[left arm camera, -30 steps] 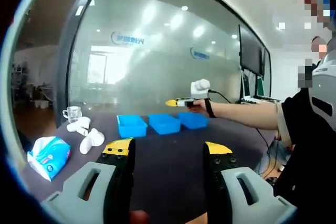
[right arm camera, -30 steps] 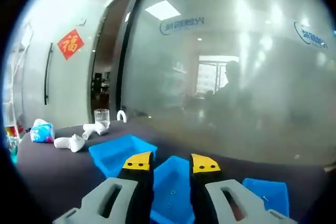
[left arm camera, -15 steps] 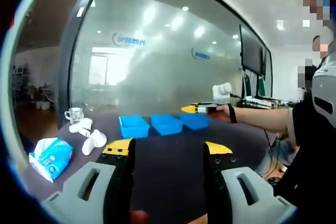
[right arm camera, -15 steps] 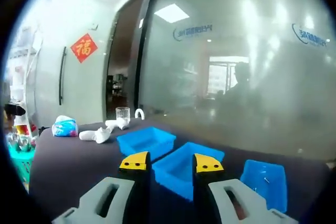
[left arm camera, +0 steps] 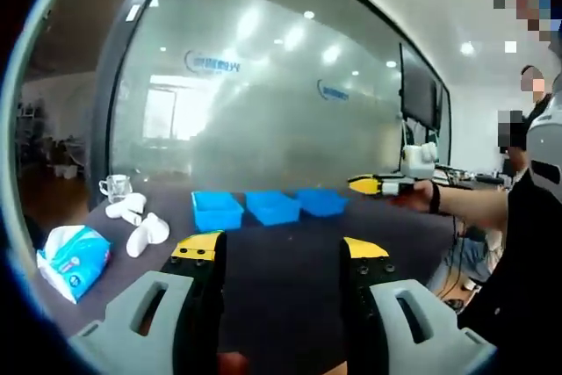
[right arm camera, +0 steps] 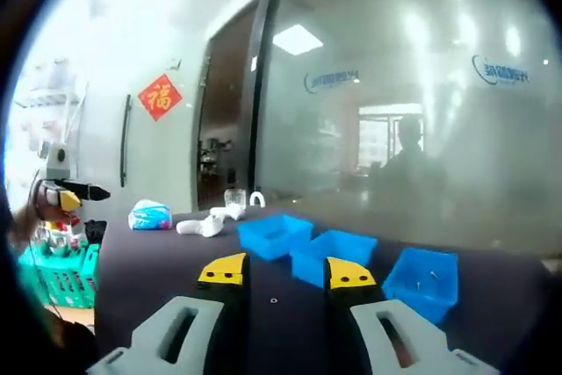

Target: Sort the screws, nuts, and washers into the corresponding bins

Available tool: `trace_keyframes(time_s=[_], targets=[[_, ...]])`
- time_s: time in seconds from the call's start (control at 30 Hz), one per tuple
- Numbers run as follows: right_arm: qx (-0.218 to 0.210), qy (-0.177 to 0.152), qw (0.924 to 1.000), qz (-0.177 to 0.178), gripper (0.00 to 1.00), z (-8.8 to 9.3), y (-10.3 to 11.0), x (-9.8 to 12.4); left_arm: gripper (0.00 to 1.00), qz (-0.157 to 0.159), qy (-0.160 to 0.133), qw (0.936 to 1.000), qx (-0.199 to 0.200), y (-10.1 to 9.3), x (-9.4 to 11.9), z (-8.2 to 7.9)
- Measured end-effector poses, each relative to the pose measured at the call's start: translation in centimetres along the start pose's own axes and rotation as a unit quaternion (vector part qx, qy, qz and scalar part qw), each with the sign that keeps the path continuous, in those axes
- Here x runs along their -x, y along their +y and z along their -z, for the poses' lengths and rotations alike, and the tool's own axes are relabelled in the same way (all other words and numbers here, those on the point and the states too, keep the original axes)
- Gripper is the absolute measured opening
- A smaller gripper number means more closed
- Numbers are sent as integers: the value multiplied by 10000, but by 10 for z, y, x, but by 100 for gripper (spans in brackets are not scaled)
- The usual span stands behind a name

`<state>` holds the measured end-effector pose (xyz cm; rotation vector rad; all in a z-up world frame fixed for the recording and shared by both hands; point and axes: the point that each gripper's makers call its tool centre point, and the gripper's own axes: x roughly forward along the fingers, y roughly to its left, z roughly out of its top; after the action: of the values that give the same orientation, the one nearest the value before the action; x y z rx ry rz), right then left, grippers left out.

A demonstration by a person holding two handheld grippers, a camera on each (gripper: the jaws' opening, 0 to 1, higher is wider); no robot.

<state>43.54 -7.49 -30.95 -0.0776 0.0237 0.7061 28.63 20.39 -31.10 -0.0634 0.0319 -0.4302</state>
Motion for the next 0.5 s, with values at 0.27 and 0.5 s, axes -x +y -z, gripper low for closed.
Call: trace_keyframes(time_s=[0.27, 0.5], targets=[[-136, -69, 9996, 232, 29, 16, 0, 62, 51, -42, 136, 9999, -93, 5, -4, 10], [-231, -2, 9991, 351, 29, 28, 2, 95, 51, 66, 167, 9998, -83, 1, -10, 13]])
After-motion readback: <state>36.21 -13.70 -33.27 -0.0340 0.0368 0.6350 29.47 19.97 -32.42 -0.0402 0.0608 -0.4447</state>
